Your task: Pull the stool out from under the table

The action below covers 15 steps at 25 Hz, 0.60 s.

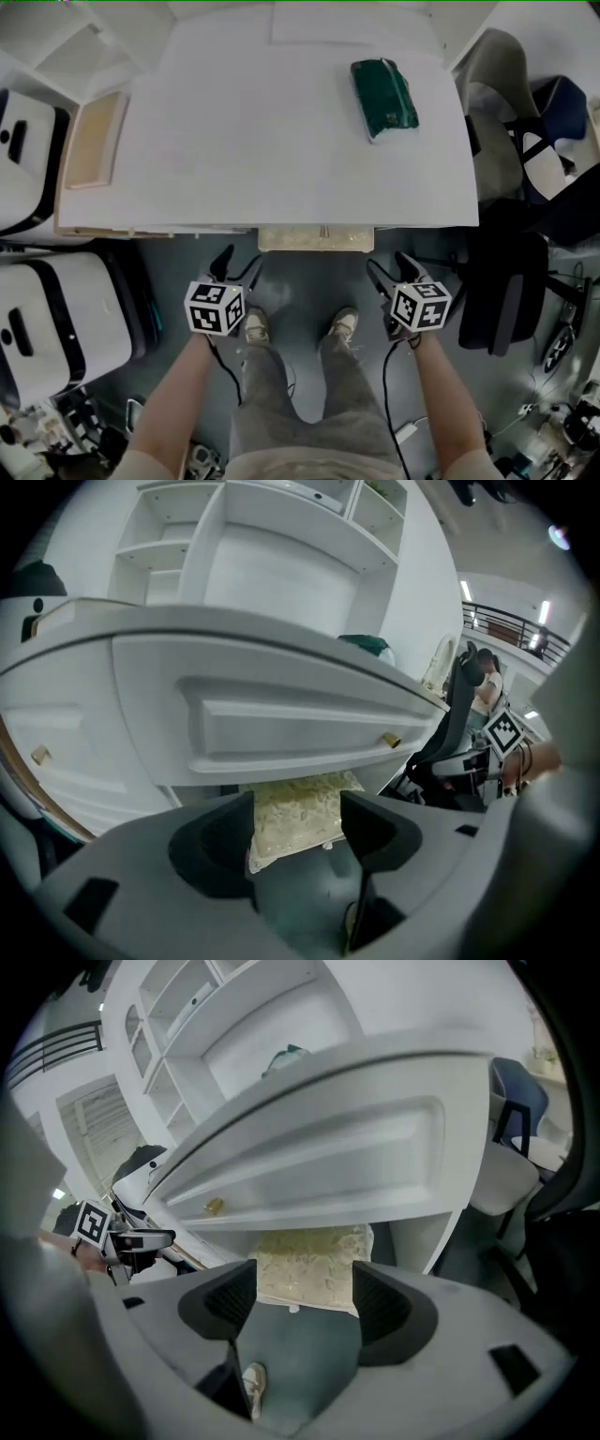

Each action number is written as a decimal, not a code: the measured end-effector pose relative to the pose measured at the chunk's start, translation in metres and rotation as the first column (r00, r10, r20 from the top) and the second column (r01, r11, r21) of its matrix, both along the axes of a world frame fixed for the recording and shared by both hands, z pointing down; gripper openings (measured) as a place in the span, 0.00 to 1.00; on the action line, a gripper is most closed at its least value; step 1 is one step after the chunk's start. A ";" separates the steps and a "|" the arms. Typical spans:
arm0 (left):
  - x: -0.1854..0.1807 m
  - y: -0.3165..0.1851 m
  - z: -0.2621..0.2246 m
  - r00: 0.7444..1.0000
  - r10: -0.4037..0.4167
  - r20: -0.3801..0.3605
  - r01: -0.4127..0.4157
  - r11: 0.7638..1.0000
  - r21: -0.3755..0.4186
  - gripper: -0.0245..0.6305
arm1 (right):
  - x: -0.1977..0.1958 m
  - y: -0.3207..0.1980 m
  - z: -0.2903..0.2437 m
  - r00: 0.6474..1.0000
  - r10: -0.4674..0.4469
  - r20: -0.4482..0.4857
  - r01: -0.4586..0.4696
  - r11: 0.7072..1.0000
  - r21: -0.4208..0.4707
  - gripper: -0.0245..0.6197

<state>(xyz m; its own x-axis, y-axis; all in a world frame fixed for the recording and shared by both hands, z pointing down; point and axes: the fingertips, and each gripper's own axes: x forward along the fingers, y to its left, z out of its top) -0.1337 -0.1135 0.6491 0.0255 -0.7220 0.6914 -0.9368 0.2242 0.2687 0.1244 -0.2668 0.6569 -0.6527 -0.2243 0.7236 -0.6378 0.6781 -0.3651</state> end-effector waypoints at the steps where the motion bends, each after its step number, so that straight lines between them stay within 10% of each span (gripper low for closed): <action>1: -0.002 -0.003 0.014 1.000 -0.004 -0.009 0.004 1.000 -0.005 0.47 | -0.001 -0.003 0.013 1.000 0.008 0.000 -0.008 1.000 -0.007 0.54; 15: -0.017 -0.067 0.128 0.997 0.014 -0.079 -0.011 0.999 0.037 0.55 | -0.025 -0.052 0.120 0.998 0.037 0.051 -0.037 0.999 0.009 0.63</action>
